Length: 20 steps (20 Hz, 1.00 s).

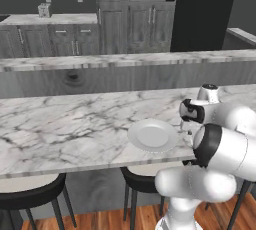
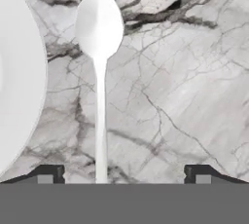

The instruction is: Take the fork and place it on the left side of the plate. Then take the spoon and place it on the right side of the plate. Make sure they're directly next to the plate.

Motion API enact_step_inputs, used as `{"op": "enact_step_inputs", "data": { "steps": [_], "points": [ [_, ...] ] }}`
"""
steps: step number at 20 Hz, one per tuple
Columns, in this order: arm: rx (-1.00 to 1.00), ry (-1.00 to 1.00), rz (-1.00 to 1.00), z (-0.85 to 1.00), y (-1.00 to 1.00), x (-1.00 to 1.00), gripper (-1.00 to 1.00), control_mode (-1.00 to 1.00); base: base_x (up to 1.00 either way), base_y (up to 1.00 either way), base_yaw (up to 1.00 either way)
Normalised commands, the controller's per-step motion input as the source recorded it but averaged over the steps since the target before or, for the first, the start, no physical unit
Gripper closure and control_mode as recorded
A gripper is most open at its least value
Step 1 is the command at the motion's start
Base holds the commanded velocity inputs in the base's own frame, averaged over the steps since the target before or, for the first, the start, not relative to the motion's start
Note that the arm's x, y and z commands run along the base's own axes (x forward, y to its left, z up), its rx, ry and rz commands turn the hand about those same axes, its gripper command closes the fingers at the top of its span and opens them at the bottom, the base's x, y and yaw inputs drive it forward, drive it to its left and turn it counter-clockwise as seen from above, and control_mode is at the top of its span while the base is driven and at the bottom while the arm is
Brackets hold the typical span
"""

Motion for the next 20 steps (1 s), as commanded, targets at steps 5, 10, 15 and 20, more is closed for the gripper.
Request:
{"op": "enact_step_inputs", "data": {
  "steps": [5, 10, 15, 20],
  "points": [
    [0.00, -0.02, 0.00, 0.55, 0.10, -0.60, -1.00, -1.00, 0.00, 0.00, 0.00],
    [0.00, -0.01, 0.00, 0.40, 0.33, -0.70, -1.00, -1.00, 0.00, 0.00, 0.00],
    [0.00, 0.00, 0.00, 0.37, 0.48, -0.61, -1.00, -1.00, 0.00, 0.00, 0.00],
    [0.00, -0.04, 0.00, 0.30, 0.40, -0.47, -1.00, -1.00, 0.00, 0.00, 0.00]
  ]
}}
